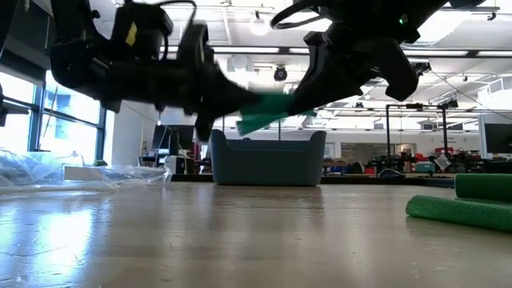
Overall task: Roll bandage
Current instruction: Roll the blue bandage
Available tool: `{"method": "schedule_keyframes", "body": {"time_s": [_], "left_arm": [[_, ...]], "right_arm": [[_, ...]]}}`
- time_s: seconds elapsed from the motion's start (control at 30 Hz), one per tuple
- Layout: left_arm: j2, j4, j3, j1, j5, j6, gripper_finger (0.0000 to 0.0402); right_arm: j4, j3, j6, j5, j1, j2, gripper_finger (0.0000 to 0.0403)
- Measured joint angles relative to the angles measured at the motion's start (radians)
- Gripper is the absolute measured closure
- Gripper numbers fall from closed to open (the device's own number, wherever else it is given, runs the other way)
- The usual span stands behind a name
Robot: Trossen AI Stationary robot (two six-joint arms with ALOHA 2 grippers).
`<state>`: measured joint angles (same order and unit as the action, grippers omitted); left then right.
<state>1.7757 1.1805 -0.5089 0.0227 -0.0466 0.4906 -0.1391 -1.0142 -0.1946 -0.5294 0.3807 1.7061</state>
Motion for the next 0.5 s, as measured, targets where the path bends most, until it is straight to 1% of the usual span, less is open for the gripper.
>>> {"method": "schedule_keyframes", "body": {"time_s": [0.2,0.27,0.37,0.5], "left_arm": [[-0.005,0.156,-0.001,0.0,0.043,0.102,0.0394],[-0.005,0.182,-0.001,0.0,0.061,0.115,0.0394],[-0.005,0.188,-0.001,0.0,0.05,0.106,0.0394],[-0.005,0.137,-0.001,-0.004,0.002,0.045,0.0394]], "right_arm": [[-0.024,0.0,0.01,-0.098,0.015,0.0,0.0403],[-0.022,0.0,0.011,-0.109,0.022,0.0,0.0403],[0.002,0.0,0.011,-0.108,0.046,0.0,0.0403],[0.068,0.0,0.012,-0.118,0.092,0.0,0.0403]]}}
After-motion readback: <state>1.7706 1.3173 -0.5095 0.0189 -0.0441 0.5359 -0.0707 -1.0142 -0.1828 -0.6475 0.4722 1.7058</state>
